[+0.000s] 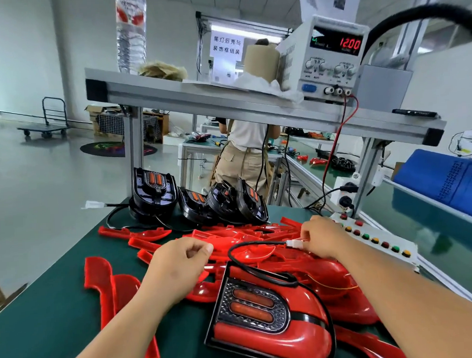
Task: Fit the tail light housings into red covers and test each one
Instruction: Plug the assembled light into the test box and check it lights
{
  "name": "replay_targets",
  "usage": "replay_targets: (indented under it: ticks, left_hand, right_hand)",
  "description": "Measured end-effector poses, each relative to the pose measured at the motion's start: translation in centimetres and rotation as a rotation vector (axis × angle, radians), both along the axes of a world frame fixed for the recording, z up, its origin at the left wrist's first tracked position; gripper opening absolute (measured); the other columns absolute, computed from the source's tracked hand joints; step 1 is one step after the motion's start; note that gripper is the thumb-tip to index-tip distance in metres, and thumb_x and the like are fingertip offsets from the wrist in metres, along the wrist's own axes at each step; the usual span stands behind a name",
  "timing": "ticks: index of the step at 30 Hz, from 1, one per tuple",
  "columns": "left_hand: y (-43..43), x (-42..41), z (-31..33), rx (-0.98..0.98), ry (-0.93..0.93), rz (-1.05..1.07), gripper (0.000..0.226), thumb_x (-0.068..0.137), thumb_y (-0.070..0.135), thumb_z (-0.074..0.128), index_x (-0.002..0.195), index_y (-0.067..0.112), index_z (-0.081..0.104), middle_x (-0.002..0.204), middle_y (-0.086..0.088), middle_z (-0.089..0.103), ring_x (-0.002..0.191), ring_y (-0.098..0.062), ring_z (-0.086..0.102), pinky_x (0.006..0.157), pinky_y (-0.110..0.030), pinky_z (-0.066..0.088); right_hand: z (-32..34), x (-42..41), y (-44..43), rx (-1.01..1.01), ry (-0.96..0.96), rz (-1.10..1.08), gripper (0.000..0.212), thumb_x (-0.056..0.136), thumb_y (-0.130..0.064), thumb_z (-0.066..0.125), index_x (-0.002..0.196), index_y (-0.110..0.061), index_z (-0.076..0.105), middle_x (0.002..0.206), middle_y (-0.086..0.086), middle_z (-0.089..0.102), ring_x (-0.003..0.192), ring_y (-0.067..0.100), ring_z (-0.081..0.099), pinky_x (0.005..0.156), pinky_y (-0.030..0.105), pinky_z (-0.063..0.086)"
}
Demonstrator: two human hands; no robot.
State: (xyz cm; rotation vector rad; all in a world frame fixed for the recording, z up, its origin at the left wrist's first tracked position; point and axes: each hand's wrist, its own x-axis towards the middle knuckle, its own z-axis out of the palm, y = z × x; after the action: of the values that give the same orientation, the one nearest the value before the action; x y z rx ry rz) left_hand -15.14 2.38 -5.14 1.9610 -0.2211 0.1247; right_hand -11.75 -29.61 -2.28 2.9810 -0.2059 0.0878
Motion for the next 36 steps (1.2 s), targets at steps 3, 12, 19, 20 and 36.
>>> replay_targets:
  ticks: [3,12,19,20,36]
  left_hand:
    - [0.1,0.2,0.0,0.012,-0.009,0.019,0.017,0.092,0.031,0.064,0.076,0.029,0.070,0.074,0.001,0.073,0.075,-0.018,0.069,0.076,-0.044,0.058]
    - [-0.6,0.8,-0.3,-0.084,0.028,0.024,0.021,0.093,0.027,0.063,0.075,0.026,0.072,0.069,0.009,0.071,0.059,-0.002,0.062,0.061,-0.027,0.051]
    - [-0.8,1.8,1.8,-0.106,0.018,-0.020,0.017,0.094,0.026,0.062,0.080,0.025,0.073,0.079,-0.005,0.072,0.067,-0.014,0.060,0.066,-0.032,0.051]
    - [-1.0,2.0,2.3,-0.110,0.013,-0.031,0.016,0.094,0.026,0.062,0.082,0.024,0.073,0.081,-0.006,0.072,0.069,-0.015,0.060,0.066,-0.032,0.051]
    - [-5.5,3.2,6.4,0.150,-0.040,-0.217,0.018,0.095,0.028,0.059,0.089,0.016,0.072,0.092,-0.012,0.072,0.077,-0.018,0.060,0.073,-0.037,0.055]
  right_hand:
    - [-0.2,-0.3,-0.3,0.091,-0.013,0.057,0.023,0.088,-0.035,0.067,0.110,-0.030,0.065,0.102,-0.003,0.046,0.090,0.014,0.050,0.075,0.025,0.038]
    - [-0.4,-0.6,-0.4,0.059,-0.057,0.176,0.012,0.088,-0.034,0.067,0.099,-0.030,0.067,0.097,-0.008,0.046,0.105,0.014,0.043,0.097,0.033,0.038]
    - [0.2,-0.4,-0.4,0.052,-0.021,0.168,0.008,0.091,-0.031,0.062,0.090,-0.027,0.055,0.095,-0.006,0.046,0.102,0.018,0.048,0.086,0.031,0.041]
    - [0.0,-0.4,-0.5,0.051,-0.022,0.161,0.010,0.090,-0.031,0.063,0.093,-0.026,0.056,0.095,-0.005,0.046,0.100,0.018,0.049,0.082,0.030,0.041]
    - [1.4,-0.2,1.5,-0.320,0.103,0.273,0.010,0.087,-0.026,0.058,0.081,-0.018,0.054,0.107,0.006,0.059,0.103,0.025,0.053,0.089,0.037,0.045]
